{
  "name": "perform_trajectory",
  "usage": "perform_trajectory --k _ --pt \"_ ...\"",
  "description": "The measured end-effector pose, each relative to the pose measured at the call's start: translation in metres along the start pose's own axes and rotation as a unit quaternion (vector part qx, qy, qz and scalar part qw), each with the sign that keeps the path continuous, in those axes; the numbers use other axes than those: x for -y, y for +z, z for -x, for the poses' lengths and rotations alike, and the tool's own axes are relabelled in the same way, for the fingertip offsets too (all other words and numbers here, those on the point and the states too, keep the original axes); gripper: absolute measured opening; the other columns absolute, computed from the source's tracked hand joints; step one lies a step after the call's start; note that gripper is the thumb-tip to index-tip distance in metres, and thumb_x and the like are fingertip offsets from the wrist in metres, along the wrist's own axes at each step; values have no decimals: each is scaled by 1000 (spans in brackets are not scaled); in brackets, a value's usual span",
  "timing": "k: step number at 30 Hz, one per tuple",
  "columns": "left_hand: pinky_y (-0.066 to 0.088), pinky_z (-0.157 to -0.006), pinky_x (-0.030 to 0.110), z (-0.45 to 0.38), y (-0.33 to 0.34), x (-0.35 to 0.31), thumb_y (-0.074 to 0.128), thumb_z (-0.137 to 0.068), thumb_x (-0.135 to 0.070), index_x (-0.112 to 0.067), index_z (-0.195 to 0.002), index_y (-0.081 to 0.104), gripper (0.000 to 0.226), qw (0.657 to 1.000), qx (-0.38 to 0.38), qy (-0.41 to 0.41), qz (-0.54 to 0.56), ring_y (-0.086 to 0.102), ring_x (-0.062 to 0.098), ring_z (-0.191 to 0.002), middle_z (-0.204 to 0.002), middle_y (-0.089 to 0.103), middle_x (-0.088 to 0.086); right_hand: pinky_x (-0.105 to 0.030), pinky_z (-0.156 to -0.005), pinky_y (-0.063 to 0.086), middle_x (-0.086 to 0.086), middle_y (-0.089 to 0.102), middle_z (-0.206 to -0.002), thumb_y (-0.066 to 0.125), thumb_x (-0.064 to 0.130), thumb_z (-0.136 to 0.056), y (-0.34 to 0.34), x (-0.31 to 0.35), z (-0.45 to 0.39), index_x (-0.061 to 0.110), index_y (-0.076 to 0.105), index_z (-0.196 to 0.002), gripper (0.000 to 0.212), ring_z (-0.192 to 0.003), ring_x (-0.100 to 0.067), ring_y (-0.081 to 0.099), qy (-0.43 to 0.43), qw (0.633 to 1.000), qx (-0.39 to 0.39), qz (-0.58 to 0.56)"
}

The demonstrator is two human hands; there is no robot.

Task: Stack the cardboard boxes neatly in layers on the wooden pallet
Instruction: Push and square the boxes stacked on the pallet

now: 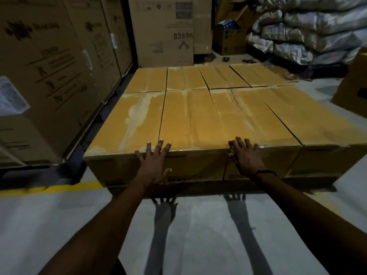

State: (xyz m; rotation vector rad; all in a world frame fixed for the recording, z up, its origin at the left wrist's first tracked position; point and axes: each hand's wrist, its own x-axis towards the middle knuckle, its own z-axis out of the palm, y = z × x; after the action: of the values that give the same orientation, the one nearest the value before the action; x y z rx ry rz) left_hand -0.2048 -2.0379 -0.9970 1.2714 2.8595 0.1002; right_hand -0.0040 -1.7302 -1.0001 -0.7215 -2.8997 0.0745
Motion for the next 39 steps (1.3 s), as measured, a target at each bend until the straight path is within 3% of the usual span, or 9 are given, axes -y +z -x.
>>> perform_trajectory --k 5,9,14,18,19,23,29,35,39 --pt "-8 -109 80 -3 -34 -2 59 -92 -66 -40 -158 -21 107 995 104 -5 -1 -20 49 -151 -167 -30 1 -66 -119 17 -7 5 -171 53 38 -104 -32 0 0 27 14 -161 70 -155 -38 11 1 990 133 37" --pt "-10 -113 75 16 -95 -12 56 -96 -60 -33 -162 -14 100 992 123 -23 31 -12 46 -154 -170 -20 2 -64 -118 22 -6 1 -172 58 38 -102 -82 7 12 19 5 -163 84 -153 -35 21 35 984 172 16" --pt "-5 -121 66 70 -205 -41 57 -100 -50 -24 -164 12 83 990 94 -24 103 -1 36 -157 -172 3 4 -46 -99 45 -21 42 -155 70 37 -95 -185 21 40 8 27 -157 81 -127 -42 54 112 959 149 -212" --pt "-2 -124 61 108 -317 -77 60 -100 -41 -21 -159 28 70 981 62 -29 182 6 30 -158 -170 19 5 -25 -68 39 -32 61 -126 71 36 -95 -316 24 70 6 35 -154 75 -111 -44 61 158 929 135 -308" --pt "-1 -124 60 116 -341 -85 61 -100 -39 -21 -158 32 67 979 57 -32 194 9 30 -158 -168 23 5 -24 -70 42 -31 62 -126 71 37 -96 -345 21 78 7 36 -153 73 -112 -44 61 164 923 130 -324" --pt "6 -124 60 137 -453 -129 57 -100 -42 -20 -153 38 61 969 39 -38 240 23 30 -154 -161 37 5 -48 -90 52 -22 62 -131 68 36 -98 -483 -3 108 12 37 -154 69 -104 -34 65 204 891 119 -388" --pt "16 -122 58 152 -578 -197 63 -99 -39 -22 -150 41 58 957 18 -71 280 39 26 -144 -155 46 3 -34 -95 42 -8 50 -152 67 44 -96 -632 -61 165 16 46 -149 63 -132 -33 52 267 875 76 -396" --pt "39 -111 57 168 -642 -263 62 -93 -48 -19 -145 48 61 948 8 -64 312 50 28 -135 -149 53 5 -30 -94 42 -3 59 -143 71 40 -95 -711 -103 229 19 54 -140 52 -126 -18 57 316 843 8 -436" --pt "43 -106 36 167 -656 -305 69 -96 -37 -15 -141 53 53 939 -17 -48 341 53 25 -131 -143 57 6 -33 -93 47 2 62 -138 73 40 -94 -736 -120 253 22 55 -138 51 -112 -11 59 352 810 -23 -468"
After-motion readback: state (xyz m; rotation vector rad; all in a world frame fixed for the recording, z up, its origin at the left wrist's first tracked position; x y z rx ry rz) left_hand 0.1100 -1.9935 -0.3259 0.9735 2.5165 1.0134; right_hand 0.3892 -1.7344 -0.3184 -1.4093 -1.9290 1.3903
